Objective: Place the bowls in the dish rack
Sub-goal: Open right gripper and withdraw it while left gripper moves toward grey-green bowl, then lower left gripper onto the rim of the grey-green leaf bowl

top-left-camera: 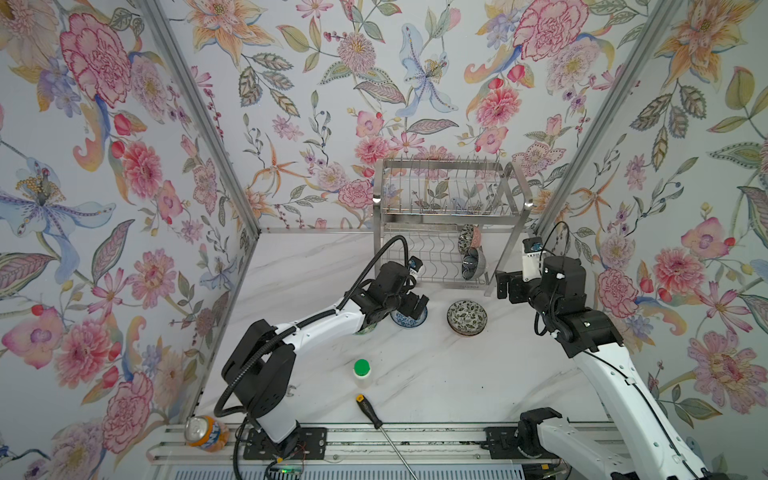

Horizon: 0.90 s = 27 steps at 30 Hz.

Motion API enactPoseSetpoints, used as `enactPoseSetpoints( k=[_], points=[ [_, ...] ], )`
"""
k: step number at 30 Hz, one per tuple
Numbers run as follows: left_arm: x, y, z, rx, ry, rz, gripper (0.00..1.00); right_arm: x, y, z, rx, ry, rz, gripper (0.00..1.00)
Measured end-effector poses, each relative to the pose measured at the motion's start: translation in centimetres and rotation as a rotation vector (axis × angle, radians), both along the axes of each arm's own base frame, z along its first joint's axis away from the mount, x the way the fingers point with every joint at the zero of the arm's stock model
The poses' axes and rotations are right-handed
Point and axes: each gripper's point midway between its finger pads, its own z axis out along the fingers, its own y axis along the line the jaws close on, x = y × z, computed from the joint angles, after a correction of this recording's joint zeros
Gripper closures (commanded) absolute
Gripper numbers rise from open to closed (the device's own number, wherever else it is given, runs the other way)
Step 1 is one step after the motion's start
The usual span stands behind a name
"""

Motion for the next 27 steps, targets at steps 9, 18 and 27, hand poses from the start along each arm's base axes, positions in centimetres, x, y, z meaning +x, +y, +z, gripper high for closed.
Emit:
enactPoseSetpoints(
  k=[9, 18, 27],
  points=[
    [-0.3, -6.9, -2.4, -0.009, 0.087, -0.096, 0.01, -0.6, -0.1, -1.6, 0.064, 0.088, 0.001, 0.00],
    [0.0, -10.5, -3.8, 0.020, 0.126, -0.133, 0.02, -0.7, 0.0, -1.6, 0.074, 0.092, 0.005, 0.01],
    [-0.4, -11.9, -6.4, 0.089, 0.168, -0.151, 0.18, -0.9, 0.3, -1.5, 0.084, 0.088, 0.021, 0.01]
  ],
)
